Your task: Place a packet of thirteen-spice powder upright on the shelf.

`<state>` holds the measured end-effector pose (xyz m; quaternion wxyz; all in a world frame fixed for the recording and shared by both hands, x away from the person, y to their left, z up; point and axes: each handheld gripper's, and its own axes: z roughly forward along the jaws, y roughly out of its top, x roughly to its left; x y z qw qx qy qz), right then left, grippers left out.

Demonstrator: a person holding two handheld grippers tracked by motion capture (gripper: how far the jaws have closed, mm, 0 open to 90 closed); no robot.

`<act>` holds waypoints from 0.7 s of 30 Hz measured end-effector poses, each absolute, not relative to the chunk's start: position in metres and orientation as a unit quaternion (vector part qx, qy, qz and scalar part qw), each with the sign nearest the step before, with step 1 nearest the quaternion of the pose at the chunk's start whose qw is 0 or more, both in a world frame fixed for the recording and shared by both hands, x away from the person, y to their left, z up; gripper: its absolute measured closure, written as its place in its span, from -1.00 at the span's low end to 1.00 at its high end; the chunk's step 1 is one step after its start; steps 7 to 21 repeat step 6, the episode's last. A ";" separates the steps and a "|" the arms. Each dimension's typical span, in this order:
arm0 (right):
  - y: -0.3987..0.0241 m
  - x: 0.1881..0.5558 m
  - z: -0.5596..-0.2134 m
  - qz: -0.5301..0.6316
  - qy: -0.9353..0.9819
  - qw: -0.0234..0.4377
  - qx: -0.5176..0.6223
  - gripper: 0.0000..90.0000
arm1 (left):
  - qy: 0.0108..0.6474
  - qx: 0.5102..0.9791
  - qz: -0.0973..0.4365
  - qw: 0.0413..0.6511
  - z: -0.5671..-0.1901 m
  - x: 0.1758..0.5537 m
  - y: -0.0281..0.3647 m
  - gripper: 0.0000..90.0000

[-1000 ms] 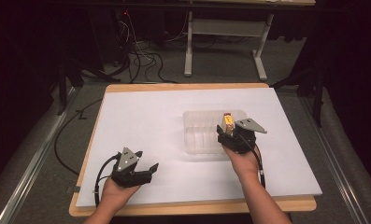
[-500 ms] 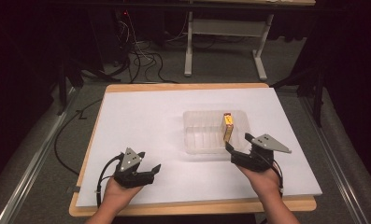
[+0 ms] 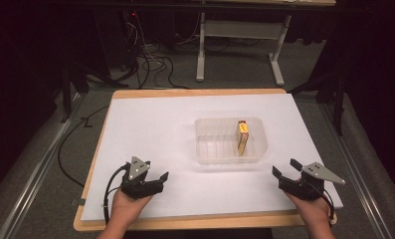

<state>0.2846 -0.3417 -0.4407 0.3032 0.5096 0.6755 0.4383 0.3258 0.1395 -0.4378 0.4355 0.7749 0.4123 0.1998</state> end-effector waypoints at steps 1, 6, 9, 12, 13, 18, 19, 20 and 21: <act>-0.343 0.285 -0.441 0.438 0.674 0.303 0.512 -0.41 | 0.412 0.775 0.201 0.436 -0.437 0.325 0.139 -0.42; -0.346 0.285 -0.440 0.445 0.664 0.305 0.518 -0.36 | 0.405 0.779 0.202 0.434 -0.437 0.322 0.136 -0.42; -0.346 0.285 -0.440 0.445 0.664 0.305 0.518 -0.36 | 0.405 0.779 0.202 0.434 -0.437 0.322 0.136 -0.42; -0.346 0.285 -0.440 0.445 0.664 0.305 0.518 -0.36 | 0.405 0.779 0.202 0.434 -0.437 0.322 0.136 -0.42; -0.346 0.285 -0.440 0.445 0.664 0.305 0.518 -0.36 | 0.405 0.779 0.202 0.434 -0.437 0.322 0.136 -0.42; -0.346 0.285 -0.440 0.445 0.664 0.305 0.518 -0.36 | 0.405 0.779 0.202 0.434 -0.437 0.322 0.136 -0.42; -0.346 0.285 -0.440 0.445 0.664 0.305 0.518 -0.36 | 0.405 0.779 0.202 0.434 -0.437 0.322 0.136 -0.42; -0.346 0.285 -0.440 0.445 0.664 0.305 0.518 -0.36 | 0.405 0.779 0.202 0.434 -0.437 0.322 0.136 -0.42; -0.346 0.285 -0.440 0.445 0.664 0.305 0.518 -0.36 | 0.405 0.779 0.202 0.434 -0.437 0.322 0.136 -0.42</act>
